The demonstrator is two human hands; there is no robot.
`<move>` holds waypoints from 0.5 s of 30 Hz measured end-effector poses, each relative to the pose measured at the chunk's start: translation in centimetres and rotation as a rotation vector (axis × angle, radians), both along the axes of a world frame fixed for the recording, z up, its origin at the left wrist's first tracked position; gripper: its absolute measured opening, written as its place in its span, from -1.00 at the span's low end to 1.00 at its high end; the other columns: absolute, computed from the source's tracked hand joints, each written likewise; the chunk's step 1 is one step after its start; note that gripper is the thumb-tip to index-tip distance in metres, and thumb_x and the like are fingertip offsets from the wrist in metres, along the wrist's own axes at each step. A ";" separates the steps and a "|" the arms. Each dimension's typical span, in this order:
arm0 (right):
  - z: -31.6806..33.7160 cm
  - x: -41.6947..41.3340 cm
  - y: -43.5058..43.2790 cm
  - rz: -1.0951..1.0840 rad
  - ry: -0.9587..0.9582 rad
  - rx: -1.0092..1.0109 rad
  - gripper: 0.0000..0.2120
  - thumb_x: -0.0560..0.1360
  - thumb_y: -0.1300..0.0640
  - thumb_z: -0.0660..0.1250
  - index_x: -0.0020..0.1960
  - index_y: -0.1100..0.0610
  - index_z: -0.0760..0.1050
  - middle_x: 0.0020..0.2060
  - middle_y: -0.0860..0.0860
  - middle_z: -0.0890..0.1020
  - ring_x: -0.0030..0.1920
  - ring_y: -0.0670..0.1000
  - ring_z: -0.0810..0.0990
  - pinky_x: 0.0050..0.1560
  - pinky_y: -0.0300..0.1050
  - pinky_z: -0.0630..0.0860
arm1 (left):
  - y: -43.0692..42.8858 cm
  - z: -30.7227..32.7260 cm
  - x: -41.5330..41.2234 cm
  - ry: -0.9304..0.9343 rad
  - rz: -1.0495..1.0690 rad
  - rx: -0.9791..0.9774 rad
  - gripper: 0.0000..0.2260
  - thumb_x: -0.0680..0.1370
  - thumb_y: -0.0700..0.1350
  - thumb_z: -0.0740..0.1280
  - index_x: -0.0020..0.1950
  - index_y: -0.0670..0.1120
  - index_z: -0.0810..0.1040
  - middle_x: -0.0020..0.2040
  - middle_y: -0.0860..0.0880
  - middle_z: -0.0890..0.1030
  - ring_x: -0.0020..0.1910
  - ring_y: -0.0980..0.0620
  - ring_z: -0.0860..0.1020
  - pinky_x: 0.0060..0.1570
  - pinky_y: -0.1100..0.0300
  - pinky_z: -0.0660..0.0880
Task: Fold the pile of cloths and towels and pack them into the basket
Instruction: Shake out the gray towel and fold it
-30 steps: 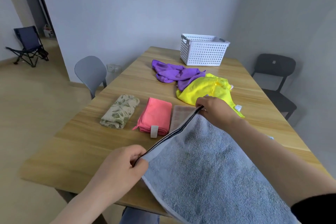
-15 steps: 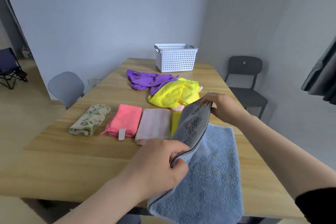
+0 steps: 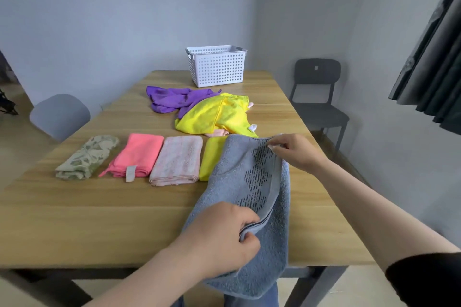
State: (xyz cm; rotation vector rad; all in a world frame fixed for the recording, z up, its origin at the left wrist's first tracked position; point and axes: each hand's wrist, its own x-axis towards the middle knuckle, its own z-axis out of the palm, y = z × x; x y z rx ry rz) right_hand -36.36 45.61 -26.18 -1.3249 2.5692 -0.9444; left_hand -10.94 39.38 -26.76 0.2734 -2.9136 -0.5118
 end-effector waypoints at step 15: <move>-3.6 0.4 1.2 -0.063 -0.040 -0.004 -0.73 0.56 0.21 0.25 0.23 0.16 0.55 0.12 0.06 0.62 0.02 -0.01 0.53 -0.07 -0.23 0.38 | 4.0 -2.4 -0.4 -0.108 -0.083 -0.034 -0.79 0.38 0.02 0.17 -0.21 -0.13 0.39 -0.42 -0.01 0.34 -0.40 -0.04 0.31 -0.41 0.11 0.24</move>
